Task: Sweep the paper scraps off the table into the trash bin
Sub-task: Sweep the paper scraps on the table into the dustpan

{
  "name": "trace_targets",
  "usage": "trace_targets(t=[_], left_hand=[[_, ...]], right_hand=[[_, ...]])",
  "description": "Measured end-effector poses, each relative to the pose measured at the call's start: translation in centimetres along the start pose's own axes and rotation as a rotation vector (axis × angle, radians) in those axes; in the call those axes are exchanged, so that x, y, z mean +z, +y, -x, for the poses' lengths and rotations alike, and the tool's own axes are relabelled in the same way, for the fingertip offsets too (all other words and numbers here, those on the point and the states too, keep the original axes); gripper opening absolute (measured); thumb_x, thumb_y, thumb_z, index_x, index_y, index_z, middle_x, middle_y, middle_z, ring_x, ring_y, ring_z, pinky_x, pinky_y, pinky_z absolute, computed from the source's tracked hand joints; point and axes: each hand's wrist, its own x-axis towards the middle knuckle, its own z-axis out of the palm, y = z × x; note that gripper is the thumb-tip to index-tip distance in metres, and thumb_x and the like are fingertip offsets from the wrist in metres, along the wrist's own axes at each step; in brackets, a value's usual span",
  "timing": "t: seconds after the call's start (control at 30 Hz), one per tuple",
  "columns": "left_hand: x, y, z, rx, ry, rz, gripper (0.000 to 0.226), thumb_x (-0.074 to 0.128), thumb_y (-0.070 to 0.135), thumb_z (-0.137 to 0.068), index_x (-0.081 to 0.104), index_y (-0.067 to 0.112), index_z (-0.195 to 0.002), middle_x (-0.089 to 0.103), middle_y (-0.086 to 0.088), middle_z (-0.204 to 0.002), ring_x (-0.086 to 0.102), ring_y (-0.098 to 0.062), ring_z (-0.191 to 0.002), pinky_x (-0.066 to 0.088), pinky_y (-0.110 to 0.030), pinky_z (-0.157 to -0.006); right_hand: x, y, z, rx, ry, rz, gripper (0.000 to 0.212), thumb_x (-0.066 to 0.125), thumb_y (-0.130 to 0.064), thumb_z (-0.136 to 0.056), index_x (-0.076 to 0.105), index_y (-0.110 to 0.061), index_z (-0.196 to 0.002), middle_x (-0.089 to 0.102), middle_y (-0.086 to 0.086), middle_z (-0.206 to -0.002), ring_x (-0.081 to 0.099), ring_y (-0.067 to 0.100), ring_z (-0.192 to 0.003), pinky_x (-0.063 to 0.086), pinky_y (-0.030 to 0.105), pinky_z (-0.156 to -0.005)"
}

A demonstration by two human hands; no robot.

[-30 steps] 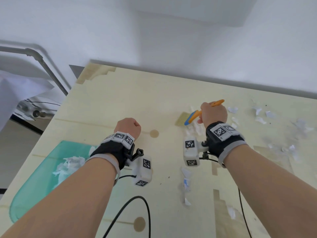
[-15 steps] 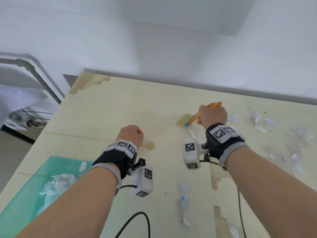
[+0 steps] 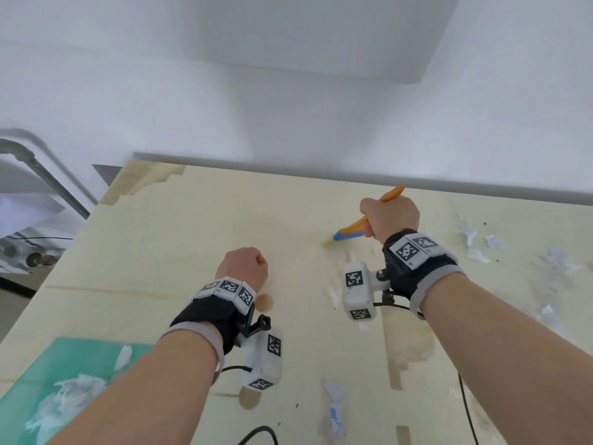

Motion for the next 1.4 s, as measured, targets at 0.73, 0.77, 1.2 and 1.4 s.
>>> trace_targets(t=[0.73,0.77,1.2,1.4], left_hand=[[1.2,4.1,-0.8,0.085,0.018,0.038,0.02,0.048,0.014,-0.09,0.067,0.016,-0.091,0.069,0.0,-0.099,0.062,-0.02,-0.093,0.05,-0.029,-0.075],[1.3,4.3,-0.6,0.085,0.013,0.04,0.02,0.048,0.014,-0.09,0.067,0.016,-0.091,0.068,0.0,-0.099,0.061,-0.019,-0.092,0.049,-0.028,-0.074],[1.6,5.2,0.5,0.095,0.019,0.052,0.019,0.049,0.014,-0.09,0.068,0.015,-0.091,0.069,-0.001,-0.098,0.062,-0.021,-0.093,0.052,-0.03,-0.08],[1.0,4.1,-1.4,0.069,0.056,0.038,0.02,0.048,0.015,-0.09,0.068,0.014,-0.091,0.069,-0.001,-0.095,0.063,-0.021,-0.092,0.053,-0.03,-0.08]], right_hand=[[-1.0,1.1,-4.8,-0.006,0.079,0.102,0.027,0.048,-0.027,-0.079,0.062,-0.004,-0.073,0.061,0.001,-0.056,0.053,0.014,-0.049,0.04,0.027,-0.05],[-1.5,1.4,-4.4,-0.002,0.084,0.157,0.024,0.049,-0.027,-0.079,0.055,-0.008,-0.066,0.057,0.001,-0.056,0.049,0.016,-0.05,0.034,0.026,-0.048],[-1.8,2.3,-4.6,-0.101,0.121,-0.425,0.003,0.06,-0.017,-0.078,0.057,-0.017,-0.081,0.064,0.001,-0.059,0.068,0.019,-0.064,0.057,0.039,-0.074],[0.4,0.1,-6.9,-0.049,0.03,-0.529,0.009,0.062,-0.018,-0.08,0.054,-0.021,-0.078,0.06,0.004,-0.064,0.055,0.018,-0.055,0.048,0.028,-0.056]])
